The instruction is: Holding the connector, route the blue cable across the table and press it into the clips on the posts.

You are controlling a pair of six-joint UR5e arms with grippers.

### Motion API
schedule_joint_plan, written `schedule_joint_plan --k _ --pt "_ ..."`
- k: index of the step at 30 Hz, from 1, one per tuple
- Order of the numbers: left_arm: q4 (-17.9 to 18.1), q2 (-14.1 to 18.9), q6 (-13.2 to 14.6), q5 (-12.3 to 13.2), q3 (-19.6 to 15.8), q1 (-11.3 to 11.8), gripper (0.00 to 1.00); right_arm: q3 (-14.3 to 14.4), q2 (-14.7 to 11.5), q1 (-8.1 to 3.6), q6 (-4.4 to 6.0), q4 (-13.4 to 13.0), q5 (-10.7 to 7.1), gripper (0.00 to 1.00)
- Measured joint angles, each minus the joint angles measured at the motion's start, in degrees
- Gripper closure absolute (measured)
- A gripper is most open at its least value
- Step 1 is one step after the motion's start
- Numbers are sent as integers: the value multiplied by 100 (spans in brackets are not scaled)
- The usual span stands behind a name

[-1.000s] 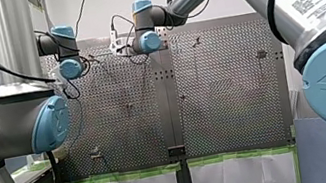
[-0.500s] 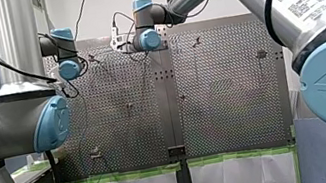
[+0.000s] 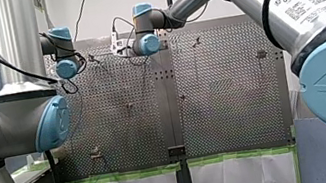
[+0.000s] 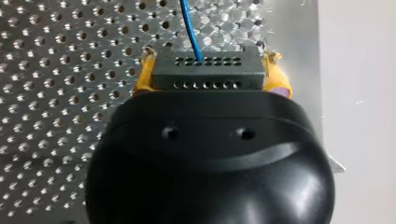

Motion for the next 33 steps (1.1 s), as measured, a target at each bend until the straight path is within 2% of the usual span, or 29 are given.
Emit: schedule_joint_plan --k 6,11,16,21,27,33 --pt "68 -200 -24 95 62 50 100 -80 3 -41 13 -2 7 100" --pt "217 -251 -116 125 100 101 100 -88 12 -111 14 0 85 100" --pt "318 -330 -171 285 205 134 100 -90 18 -184 15 4 110 100" --pt "393 -577 -179 384 324 126 100 -90 20 -229 13 5 120 100" --pt "433 -856 -175 402 532 152 100 -90 36 -272 1 12 121 100" --pt "423 -1089 -171 393 579 168 100 -90 45 -277 -10 14 122 100"
